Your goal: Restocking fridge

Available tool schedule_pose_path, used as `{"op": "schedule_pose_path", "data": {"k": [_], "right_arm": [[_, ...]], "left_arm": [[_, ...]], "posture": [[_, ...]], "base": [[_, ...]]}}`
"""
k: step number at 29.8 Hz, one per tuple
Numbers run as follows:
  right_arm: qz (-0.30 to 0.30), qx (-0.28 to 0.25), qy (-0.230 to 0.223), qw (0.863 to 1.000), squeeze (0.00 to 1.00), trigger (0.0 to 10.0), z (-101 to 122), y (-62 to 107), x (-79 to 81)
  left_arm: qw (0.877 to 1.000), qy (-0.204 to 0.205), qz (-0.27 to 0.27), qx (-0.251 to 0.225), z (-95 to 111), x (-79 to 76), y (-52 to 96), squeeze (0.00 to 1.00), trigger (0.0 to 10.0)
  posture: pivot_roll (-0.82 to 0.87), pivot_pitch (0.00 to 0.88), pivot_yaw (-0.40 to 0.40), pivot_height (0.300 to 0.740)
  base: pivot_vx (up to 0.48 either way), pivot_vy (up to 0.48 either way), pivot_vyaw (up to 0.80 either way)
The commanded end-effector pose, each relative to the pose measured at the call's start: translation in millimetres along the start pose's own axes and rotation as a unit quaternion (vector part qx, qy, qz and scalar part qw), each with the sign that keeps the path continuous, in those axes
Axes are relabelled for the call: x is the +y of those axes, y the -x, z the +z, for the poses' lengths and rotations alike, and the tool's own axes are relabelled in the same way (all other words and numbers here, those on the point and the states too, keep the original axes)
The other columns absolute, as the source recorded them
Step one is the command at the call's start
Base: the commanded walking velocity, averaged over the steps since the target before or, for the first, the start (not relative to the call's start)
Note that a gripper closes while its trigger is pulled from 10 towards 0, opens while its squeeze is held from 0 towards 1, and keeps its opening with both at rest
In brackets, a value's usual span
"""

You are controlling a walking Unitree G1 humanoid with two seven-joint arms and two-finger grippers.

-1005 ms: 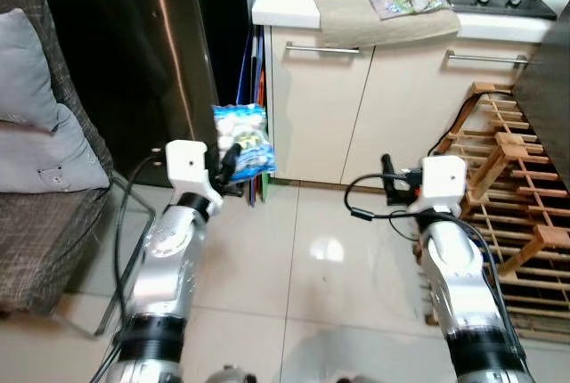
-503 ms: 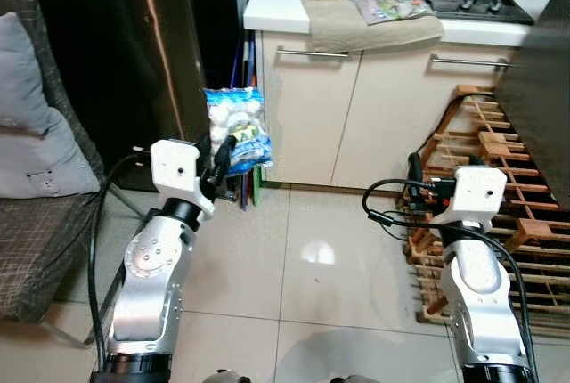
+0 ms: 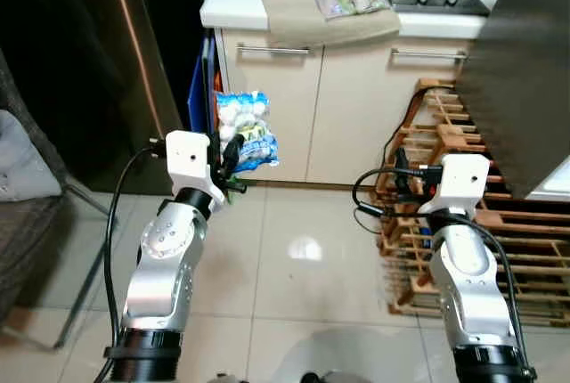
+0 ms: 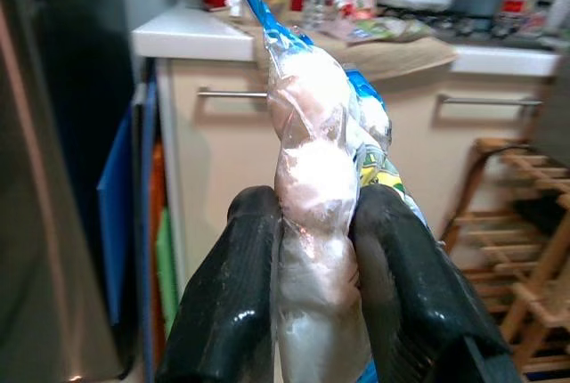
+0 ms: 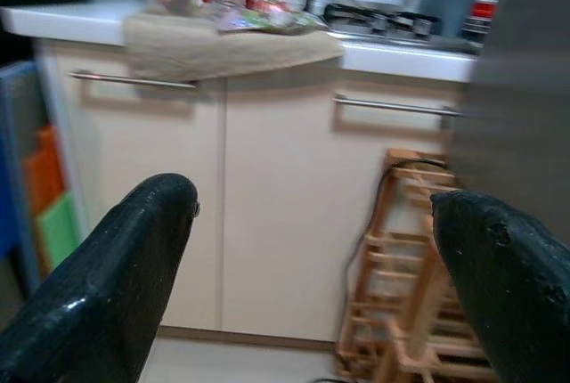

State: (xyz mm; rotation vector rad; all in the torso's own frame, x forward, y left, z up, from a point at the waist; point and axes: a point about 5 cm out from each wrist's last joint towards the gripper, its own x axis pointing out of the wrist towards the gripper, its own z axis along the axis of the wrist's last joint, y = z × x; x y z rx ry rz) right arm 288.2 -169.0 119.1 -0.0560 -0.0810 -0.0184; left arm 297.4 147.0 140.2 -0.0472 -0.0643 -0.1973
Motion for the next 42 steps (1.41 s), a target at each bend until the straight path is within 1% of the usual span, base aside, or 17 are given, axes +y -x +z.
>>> {"op": "schedule_pose_path", "data": {"k": [1, 8, 15, 19, 24, 27, 32, 37, 42], "right_arm": [[-0.005, 0.005, 0.004, 1.0, 0.0, 10.0, -0.4, -0.7, -5.4], [-0.003, 0.01, 0.002, 1.0, 0.0, 10.0, -2.6, -0.5, -5.5], [-0.001, 0.013, 0.001, 1.0, 0.0, 10.0, -4.1, -1.3, -3.4], [-0.002, 0.019, 0.004, 1.0, 0.0, 10.0, -8.1, 0.3, -4.6], [-0.004, 0.021, 0.004, 1.0, 0.0, 10.0, -9.1, 0.7, -5.7], [-0.004, 0.023, 0.006, 1.0, 0.0, 10.0, -10.0, 1.6, -5.3], [-0.004, 0.023, 0.007, 1.0, 0.0, 10.0, -10.7, 2.7, -5.0], [-0.003, 0.024, 0.01, 1.0, 0.0, 10.0, -11.5, 4.5, -4.9], [-0.002, 0.026, 0.011, 1.0, 0.0, 10.0, -13.0, 5.6, -5.3]], "left_arm": [[1.0, -0.001, -0.009, -0.014, 4.8, -5.7, -1.6, 0.0, 10.0], [0.999, -0.004, -0.025, -0.019, 6.4, -10.1, -3.0, 0.0, 10.0], [0.999, -0.013, -0.039, -0.021, 7.3, -11.2, -9.9, 0.0, 10.0], [0.999, -0.013, -0.042, -0.01, 3.1, -9.8, -16.1, 0.0, 10.0], [0.999, -0.011, -0.043, -0.004, 0.8, -9.8, -21.1, 0.0, 10.0], [0.998, -0.014, -0.054, -0.01, 2.6, -15.4, -27.5, 0.0, 10.0], [0.998, -0.015, -0.067, -0.007, -0.2, -19.9, -28.4, 0.0, 10.0], [0.997, -0.016, -0.077, -0.014, 1.6, -22.2, -29.7, 0.0, 10.0], [0.994, -0.015, -0.108, -0.028, 4.9, -30.3, -28.1, 0.0, 10.0]], "posture": [[-0.08, 0.0, 0.038, 0.74], [-0.07, 0.0, 0.04, 0.74], [-0.07, 0.0, 0.043, 0.74], [-0.08, 0.0, 0.047, 0.74], [-0.08, 0.0, 0.047, 0.74], [-0.09, 0.0, 0.055, 0.74], [-0.1, 0.0, 0.061, 0.74], [-0.1, 0.0, 0.062, 0.74], [-0.1, 0.0, 0.065, 0.74]], "base": [[0.0, -0.431, 0.0], [0.0, -0.431, 0.0], [0.0, -0.431, 0.0], [0.0, -0.422, 0.0], [0.24, -0.412, 0.0], [0.241, -0.412, 0.0], [0.193, -0.412, 0.0], [0.241, -0.412, 0.0], [0.192, -0.413, 0.0]]}}
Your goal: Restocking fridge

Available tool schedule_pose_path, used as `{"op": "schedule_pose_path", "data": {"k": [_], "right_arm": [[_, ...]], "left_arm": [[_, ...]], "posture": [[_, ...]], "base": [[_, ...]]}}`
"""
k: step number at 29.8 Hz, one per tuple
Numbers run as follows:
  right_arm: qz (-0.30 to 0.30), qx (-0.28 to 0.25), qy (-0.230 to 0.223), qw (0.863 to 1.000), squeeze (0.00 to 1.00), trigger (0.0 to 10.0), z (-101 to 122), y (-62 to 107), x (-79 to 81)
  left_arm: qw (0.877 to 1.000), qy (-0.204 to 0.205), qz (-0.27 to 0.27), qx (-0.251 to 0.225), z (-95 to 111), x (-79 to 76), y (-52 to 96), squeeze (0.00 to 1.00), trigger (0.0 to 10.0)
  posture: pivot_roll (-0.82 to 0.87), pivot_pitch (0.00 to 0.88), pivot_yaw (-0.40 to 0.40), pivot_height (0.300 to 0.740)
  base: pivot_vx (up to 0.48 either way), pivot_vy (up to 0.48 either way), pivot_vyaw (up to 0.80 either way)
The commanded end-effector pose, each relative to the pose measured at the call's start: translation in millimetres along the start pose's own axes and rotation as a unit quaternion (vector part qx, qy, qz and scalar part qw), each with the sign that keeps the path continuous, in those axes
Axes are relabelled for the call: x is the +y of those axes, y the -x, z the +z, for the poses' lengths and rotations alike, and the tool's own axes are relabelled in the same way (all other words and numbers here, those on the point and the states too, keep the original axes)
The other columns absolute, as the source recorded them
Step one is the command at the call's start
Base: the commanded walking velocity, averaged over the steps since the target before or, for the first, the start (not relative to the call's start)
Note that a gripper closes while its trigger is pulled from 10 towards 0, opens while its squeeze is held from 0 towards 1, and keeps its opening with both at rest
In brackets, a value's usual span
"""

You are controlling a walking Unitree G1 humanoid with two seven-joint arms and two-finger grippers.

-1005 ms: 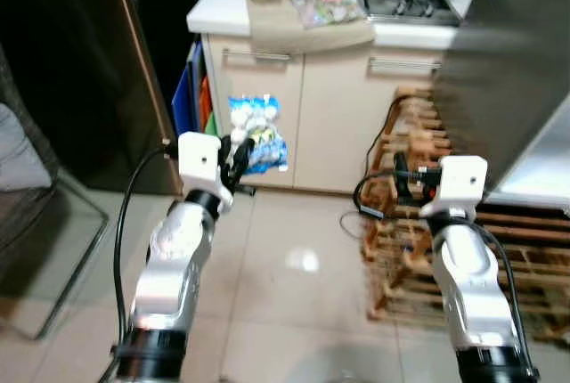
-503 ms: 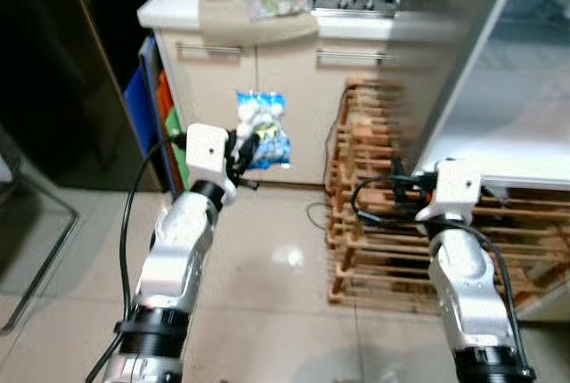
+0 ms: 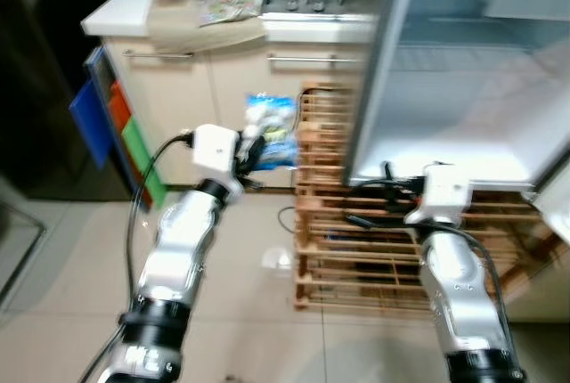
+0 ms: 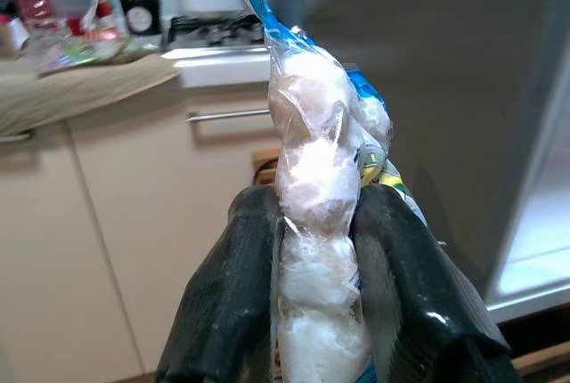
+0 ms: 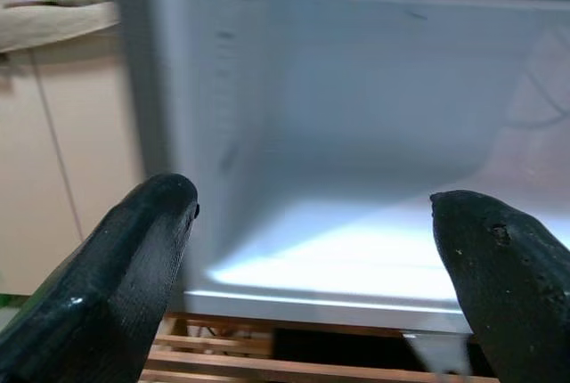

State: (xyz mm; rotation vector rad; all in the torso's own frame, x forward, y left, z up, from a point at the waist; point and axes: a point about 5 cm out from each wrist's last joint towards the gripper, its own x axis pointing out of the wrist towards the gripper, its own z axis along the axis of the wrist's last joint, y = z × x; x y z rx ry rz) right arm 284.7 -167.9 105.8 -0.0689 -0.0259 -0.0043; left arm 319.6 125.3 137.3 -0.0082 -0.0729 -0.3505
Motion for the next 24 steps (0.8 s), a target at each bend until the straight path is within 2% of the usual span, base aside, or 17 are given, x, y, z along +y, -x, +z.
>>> {"op": "schedule_pose_path", "data": {"k": [1, 5, 15, 20, 24], "right_arm": [[-0.011, -0.001, 0.005, 1.0, 0.0, 10.0, -0.3, 1.2, -7.4], [-0.013, -0.002, 0.003, 1.0, 0.0, 10.0, -0.5, 2.4, -9.0], [-0.007, -0.008, 0.011, 1.0, 0.0, 10.0, 0.6, 2.6, -8.0], [-0.004, -0.008, 0.008, 1.0, 0.0, 10.0, 0.1, 2.2, -6.6], [0.004, 0.001, 0.02, 1.0, 0.0, 10.0, -1.6, 2.4, -5.2]], "left_arm": [[0.999, -0.003, -0.038, -0.031, 12.0, -15.2, -4.1, 0.0, 10.0], [0.996, -0.002, -0.068, -0.058, 20.3, -23.3, -1.7, 0.0, 10.0], [0.995, -0.01, -0.076, -0.071, 26.6, -24.4, -0.5, 0.0, 10.0], [0.994, -0.028, -0.089, -0.053, 23.1, -32.3, -13.2, 0.0, 10.0], [0.994, -0.02, -0.094, -0.057, 25.9, -32.2, -15.0, 0.0, 10.0]], "posture": [[-0.1, 0.0, 0.065, 0.74], [-0.11, 0.0, 0.066, 0.74], [-0.1, 0.0, 0.062, 0.74], [-0.11, 0.0, 0.06, 0.74], [-0.11, 0.0, 0.067, 0.74]], "base": [[0.24, -0.412, 0.0], [0.271, -0.393, 0.0], [0.042, 0.0, 0.0], [0.0, 0.0, 0.0], [0.0, 0.0, 0.0]]}}
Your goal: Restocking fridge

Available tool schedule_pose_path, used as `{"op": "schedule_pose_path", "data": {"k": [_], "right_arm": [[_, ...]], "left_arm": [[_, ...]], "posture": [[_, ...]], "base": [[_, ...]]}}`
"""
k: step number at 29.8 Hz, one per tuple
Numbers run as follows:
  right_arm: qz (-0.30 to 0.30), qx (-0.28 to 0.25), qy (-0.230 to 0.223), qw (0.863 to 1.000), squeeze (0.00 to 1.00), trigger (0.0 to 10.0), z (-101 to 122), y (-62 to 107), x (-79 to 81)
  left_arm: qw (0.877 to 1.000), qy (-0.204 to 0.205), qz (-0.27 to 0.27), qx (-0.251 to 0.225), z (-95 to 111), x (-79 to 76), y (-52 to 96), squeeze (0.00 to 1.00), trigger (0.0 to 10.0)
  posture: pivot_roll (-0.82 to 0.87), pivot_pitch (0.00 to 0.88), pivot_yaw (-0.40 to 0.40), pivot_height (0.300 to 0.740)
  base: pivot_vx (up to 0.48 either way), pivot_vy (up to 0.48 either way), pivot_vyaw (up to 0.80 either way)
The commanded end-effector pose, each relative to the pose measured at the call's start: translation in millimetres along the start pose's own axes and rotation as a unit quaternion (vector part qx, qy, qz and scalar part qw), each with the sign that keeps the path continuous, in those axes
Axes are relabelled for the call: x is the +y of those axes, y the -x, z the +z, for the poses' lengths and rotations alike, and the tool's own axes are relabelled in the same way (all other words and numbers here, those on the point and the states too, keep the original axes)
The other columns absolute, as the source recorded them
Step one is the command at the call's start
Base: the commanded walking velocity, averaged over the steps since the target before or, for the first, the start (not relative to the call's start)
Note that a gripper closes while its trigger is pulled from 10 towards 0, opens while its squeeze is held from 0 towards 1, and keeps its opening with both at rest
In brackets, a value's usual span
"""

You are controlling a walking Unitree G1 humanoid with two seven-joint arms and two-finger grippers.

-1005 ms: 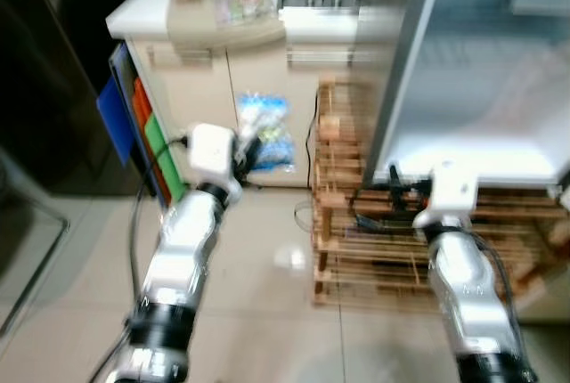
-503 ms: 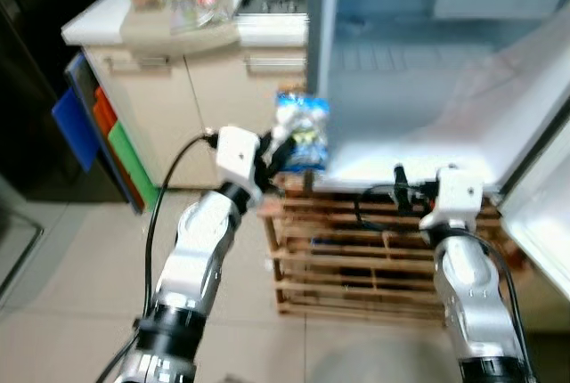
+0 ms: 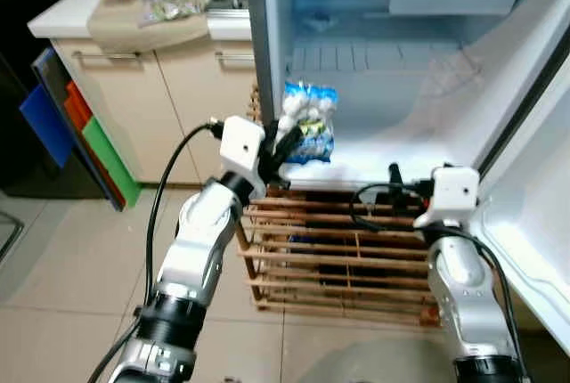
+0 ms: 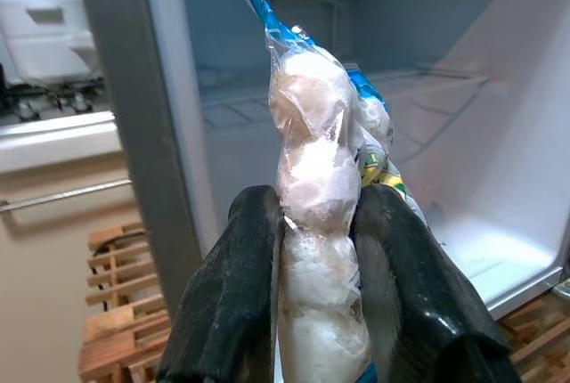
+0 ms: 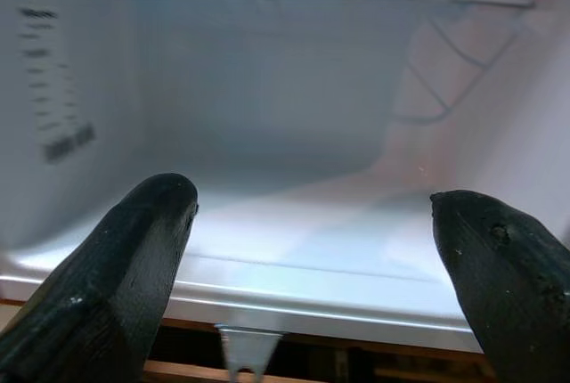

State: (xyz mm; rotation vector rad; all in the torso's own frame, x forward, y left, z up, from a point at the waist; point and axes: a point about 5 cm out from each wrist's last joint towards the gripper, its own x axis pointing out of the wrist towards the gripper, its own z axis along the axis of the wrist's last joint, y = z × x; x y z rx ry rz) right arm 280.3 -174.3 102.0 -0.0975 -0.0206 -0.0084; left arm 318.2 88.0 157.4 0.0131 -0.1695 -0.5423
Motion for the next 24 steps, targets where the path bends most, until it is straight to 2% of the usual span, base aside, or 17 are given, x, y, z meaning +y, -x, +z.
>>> {"op": "schedule_pose_path", "data": {"k": [1, 4, 7, 11, 17, 21, 24], "right_arm": [[0.006, -0.002, 0.006, 1.0, 0.0, 10.0, 2.6, -2.0, 1.0], [0.002, -0.003, 0.003, 1.0, 0.0, 10.0, 2.4, -1.2, 0.6], [0.0, -0.006, 0.002, 1.0, 0.0, 10.0, 2.2, -0.2, 0.5], [0.012, 0.003, 0.01, 1.0, 0.0, 10.0, -0.3, 1.4, 4.4], [0.001, -0.006, 0.005, 1.0, 0.0, 10.0, 0.8, 3.6, 1.5], [-0.004, -0.005, 0.011, 1.0, 0.0, 10.0, 1.4, 4.0, -0.7], [0.003, -0.001, 0.014, 1.0, 0.0, 10.0, 0.5, 4.4, 0.0]], "left_arm": [[1.0, -0.006, 0.003, -0.011, 6.3, 3.8, -2.0, 0.0, 10.0], [1.0, -0.006, 0.006, -0.005, 3.7, 5.6, -2.0, 0.0, 10.0], [1.0, -0.007, 0.011, 0.009, -1.9, 6.4, -7.9, 0.0, 10.0], [1.0, -0.007, 0.017, 0.024, -4.8, 6.5, -27.1, 0.0, 10.0], [1.0, -0.008, 0.016, 0.024, -3.7, 7.1, -29.1, 0.0, 10.0], [1.0, -0.003, 0.015, 0.023, -7.5, 4.9, -32.1, 0.0, 10.0], [0.999, -0.001, 0.022, 0.028, -10.1, 5.0, -35.6, 0.0, 10.0]], "posture": [[-0.11, 0.0, 0.067, 0.74], [-0.12, 0.0, 0.071, 0.74], [-0.12, 0.0, 0.068, 0.74], [-0.14, 0.0, 0.074, 0.74], [-0.15, 0.0, 0.082, 0.74], [-0.16, 0.0, 0.08, 0.74], [-0.16, 0.003, 0.072, 0.74]], "base": [[0.0, 0.0, 0.0], [0.0, 0.0, -0.76], [0.0, 0.0, 0.0], [0.0, 0.0, -0.18], [0.0, 0.0, -0.76], [0.0, 0.0, 0.0], [0.0, 0.0, -0.63]]}}
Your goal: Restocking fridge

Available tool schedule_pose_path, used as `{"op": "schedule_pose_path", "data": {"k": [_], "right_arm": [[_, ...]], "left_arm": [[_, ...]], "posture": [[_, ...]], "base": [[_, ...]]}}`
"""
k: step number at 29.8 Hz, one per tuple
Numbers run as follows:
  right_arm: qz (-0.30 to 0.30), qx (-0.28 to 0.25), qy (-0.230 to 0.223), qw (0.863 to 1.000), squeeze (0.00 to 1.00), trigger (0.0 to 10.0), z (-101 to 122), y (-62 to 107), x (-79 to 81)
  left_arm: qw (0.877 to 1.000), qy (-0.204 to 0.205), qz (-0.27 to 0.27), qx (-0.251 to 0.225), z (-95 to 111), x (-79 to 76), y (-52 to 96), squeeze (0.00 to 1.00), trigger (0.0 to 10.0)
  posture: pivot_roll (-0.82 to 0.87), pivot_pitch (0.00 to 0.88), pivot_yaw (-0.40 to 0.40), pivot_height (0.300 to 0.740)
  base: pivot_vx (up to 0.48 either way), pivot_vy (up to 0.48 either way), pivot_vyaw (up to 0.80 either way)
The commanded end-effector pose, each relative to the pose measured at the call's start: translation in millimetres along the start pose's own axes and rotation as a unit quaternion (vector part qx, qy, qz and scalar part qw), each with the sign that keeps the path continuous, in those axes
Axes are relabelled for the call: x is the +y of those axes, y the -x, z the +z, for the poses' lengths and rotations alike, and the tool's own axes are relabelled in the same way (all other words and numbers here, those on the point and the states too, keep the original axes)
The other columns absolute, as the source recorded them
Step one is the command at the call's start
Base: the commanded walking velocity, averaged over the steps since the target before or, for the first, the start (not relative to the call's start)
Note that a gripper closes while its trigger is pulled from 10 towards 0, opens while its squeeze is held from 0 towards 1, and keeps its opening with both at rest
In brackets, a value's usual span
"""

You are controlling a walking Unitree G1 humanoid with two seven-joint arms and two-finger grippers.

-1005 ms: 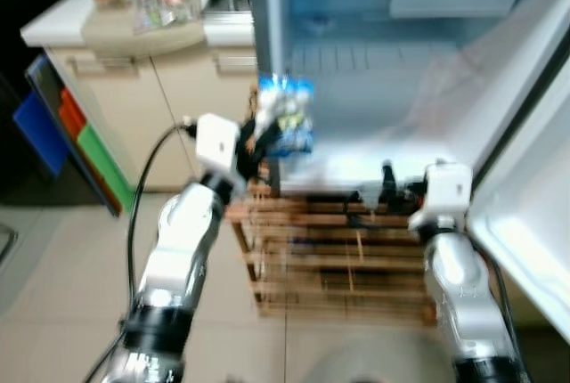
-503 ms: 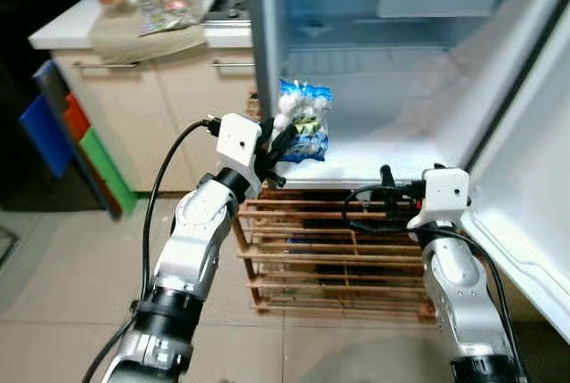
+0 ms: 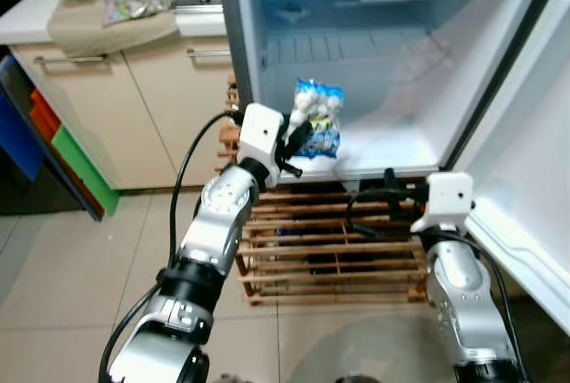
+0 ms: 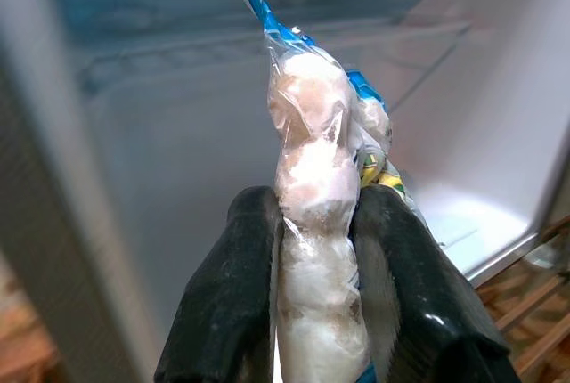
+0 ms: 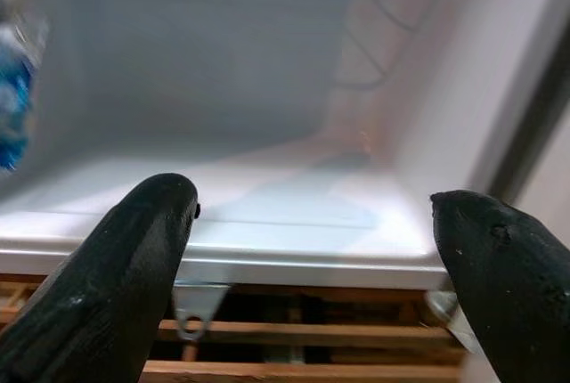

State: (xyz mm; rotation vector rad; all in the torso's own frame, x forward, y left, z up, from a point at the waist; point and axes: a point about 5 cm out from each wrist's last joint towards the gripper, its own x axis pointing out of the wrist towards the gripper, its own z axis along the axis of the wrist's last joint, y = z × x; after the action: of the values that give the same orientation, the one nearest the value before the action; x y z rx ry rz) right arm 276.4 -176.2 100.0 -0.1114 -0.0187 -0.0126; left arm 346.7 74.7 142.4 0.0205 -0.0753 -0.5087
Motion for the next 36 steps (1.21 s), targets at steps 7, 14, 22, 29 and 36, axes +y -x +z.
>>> {"op": "schedule_pose_path", "data": {"k": [7, 14, 22, 29, 36], "right_arm": [[0.022, -0.012, 0.005, 1.0, 0.0, 10.0, 8.0, 1.7, 8.6], [0.034, -0.029, 0.004, 0.999, 0.0, 10.0, 24.1, 25.5, 10.5], [0.045, -0.031, 0.007, 0.998, 0.0, 10.0, 40.8, 66.2, 13.3], [0.056, -0.025, 0.001, 0.998, 0.0, 10.0, 57.0, 93.2, 22.4], [0.047, -0.005, -0.005, 0.999, 0.0, 10.0, 59.7, 109.8, 24.9]], "left_arm": [[0.998, 0.043, 0.04, 0.011, 4.7, 8.8, -23.4, 0.0, 10.0], [0.993, 0.097, 0.053, 0.043, 3.7, 1.8, -41.1, 0.0, 10.0], [0.979, 0.173, 0.08, 0.068, -2.7, -0.4, -45.1, 0.0, 10.0], [0.98, 0.181, 0.066, 0.048, 15.0, -9.7, -57.1, 0.0, 10.0], [0.981, 0.169, 0.097, 0.014, 40.4, 10.6, -62.4, 0.0, 10.0]], "posture": [[-0.19, 0.033, 0.06, 0.74], [-0.31, 0.144, 0.067, 0.74], [-0.42, 0.262, 0.055, 0.74], [-0.46, 0.326, 0.059, 0.74], [-0.48, 0.354, 0.079, 0.74]], "base": [[0.0, 0.0, -0.22], [0.0, 0.0, 0.0], [0.0, 0.0, 0.0], [0.0, 0.0, 0.0], [0.0, 0.0, 0.0]]}}
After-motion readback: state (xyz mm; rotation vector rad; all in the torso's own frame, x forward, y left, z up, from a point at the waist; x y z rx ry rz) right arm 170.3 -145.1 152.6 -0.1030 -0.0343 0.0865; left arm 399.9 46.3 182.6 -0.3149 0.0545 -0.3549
